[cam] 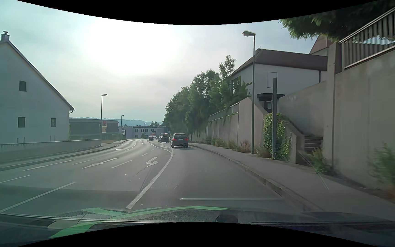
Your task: Follow the waypoints while adhering to traffic rules and regulations
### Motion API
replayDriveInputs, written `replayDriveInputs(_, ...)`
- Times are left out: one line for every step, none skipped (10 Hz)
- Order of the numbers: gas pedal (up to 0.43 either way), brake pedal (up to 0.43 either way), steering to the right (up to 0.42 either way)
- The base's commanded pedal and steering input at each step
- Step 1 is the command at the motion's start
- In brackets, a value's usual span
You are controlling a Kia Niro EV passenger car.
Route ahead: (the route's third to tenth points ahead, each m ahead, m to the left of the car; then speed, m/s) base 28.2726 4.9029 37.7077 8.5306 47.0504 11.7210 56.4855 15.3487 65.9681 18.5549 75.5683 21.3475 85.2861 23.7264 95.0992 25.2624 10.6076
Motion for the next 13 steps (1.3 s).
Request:
replayDriveInputs(0.008, 0.000, -0.044)
replayDriveInputs(0.008, 0.000, -0.044)
replayDriveInputs(0.008, 0.000, -0.044)
replayDriveInputs(0.000, 0.000, -0.046)
replayDriveInputs(0.000, 0.000, -0.046)
replayDriveInputs(0.000, 0.000, -0.048)
replayDriveInputs(0.000, 0.000, -0.049)
replayDriveInputs(0.000, 0.000, -0.050)
replayDriveInputs(0.000, 0.000, -0.050)
replayDriveInputs(0.000, 0.000, -0.051)
replayDriveInputs(0.000, 0.000, -0.051)
replayDriveInputs(0.000, 0.000, -0.053)
replayDriveInputs(0.000, 0.000, -0.055)
